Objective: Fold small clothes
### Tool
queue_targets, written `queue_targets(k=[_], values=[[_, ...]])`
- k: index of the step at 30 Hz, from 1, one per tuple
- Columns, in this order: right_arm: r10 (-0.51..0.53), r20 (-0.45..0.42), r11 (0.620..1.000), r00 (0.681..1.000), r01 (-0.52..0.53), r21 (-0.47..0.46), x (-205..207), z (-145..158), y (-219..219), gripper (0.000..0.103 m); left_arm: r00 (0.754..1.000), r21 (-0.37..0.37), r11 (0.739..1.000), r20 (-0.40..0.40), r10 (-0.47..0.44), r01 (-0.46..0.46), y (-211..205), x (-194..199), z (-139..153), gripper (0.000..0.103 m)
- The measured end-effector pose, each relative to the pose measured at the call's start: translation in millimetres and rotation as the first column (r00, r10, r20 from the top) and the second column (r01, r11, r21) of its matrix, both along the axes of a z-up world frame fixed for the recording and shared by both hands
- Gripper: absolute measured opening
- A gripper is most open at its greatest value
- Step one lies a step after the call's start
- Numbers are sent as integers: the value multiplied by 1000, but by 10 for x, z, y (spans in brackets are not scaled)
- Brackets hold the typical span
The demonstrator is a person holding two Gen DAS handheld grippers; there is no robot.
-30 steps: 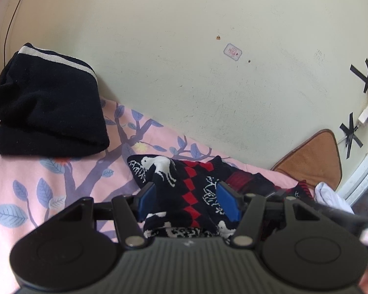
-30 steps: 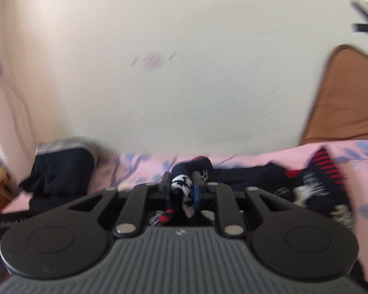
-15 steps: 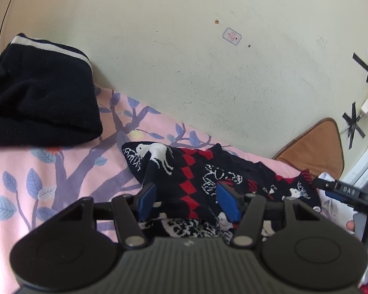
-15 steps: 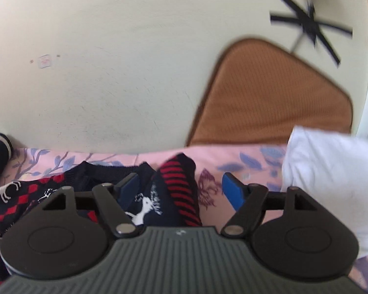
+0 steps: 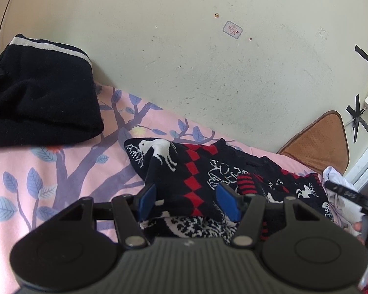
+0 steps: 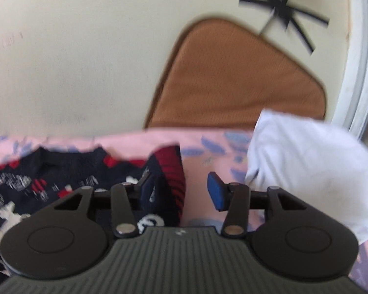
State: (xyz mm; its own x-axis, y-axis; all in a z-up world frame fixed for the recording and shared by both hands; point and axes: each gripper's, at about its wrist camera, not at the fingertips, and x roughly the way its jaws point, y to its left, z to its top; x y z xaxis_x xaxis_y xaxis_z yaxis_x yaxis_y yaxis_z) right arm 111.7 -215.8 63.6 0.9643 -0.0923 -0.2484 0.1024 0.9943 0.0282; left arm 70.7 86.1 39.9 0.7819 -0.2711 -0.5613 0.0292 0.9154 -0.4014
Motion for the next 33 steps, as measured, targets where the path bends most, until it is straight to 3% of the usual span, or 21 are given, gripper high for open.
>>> queue_targets(k=[3, 5, 7, 9, 10, 11, 12, 15, 17, 19, 21, 25, 29, 33], values=[[173, 39, 985, 984, -174, 16, -318, 94, 51, 50, 1000, 5, 1000, 0, -1, 1, 0, 0, -3, 56], [246, 1, 969, 969, -246, 7, -438, 23, 76, 49, 1000, 13, 1000, -5, 5, -4, -2, 5, -7, 56], [222, -98, 973, 970, -227, -42, -441, -170, 71, 44, 1000, 19, 1000, -10, 17, -17, 13, 10, -10, 56], [119, -186, 989, 975, -134, -68, -307, -425, -125, 39, 999, 26, 999, -7, 44, -44, 75, 6, 5, 55], [126, -180, 992, 976, -121, 40, -318, -391, -303, 47, 998, 26, 998, 3, 62, -62, 122, -7, 23, 55], [109, -200, 989, 974, -85, 122, -274, -354, -429, 48, 995, 23, 995, 15, 95, -96, 206, -24, 50, 55], [91, -189, 989, 978, -67, 132, -291, -324, -463, 48, 991, 13, 991, 21, 131, -132, 293, -38, 70, 56], [69, -93, 997, 993, -66, 43, -438, -155, -286, 48, 975, -60, 973, -1, 223, -222, 569, -51, 67, 55], [155, -49, 987, 987, -153, 39, -463, 0, -94, 48, 971, -133, 962, -21, 237, -238, 705, -41, 40, 55], [277, -25, 961, 960, -277, 9, -428, 147, 239, 48, 974, -171, 959, -34, 224, -226, 740, -26, 23, 55], [425, -28, 903, 905, -426, -60, -420, 221, 679, 48, 978, -179, 962, -33, 205, -207, 722, -7, 24, 55], [624, -108, 733, 774, -628, -260, -393, 133, 1614, 46, 983, -201, 962, -38, 182, -186, 729, 1, 15, 55], [644, -182, 593, 743, -635, -495, -348, -80, 2270, 46, 982, -266, 945, -48, 182, -188, 812, -21, 18, 55], [578, -238, 471, 781, -557, -684, -216, -358, 2603, 46, 982, -297, 936, -31, 186, -187, 852, -59, 75, 55]])
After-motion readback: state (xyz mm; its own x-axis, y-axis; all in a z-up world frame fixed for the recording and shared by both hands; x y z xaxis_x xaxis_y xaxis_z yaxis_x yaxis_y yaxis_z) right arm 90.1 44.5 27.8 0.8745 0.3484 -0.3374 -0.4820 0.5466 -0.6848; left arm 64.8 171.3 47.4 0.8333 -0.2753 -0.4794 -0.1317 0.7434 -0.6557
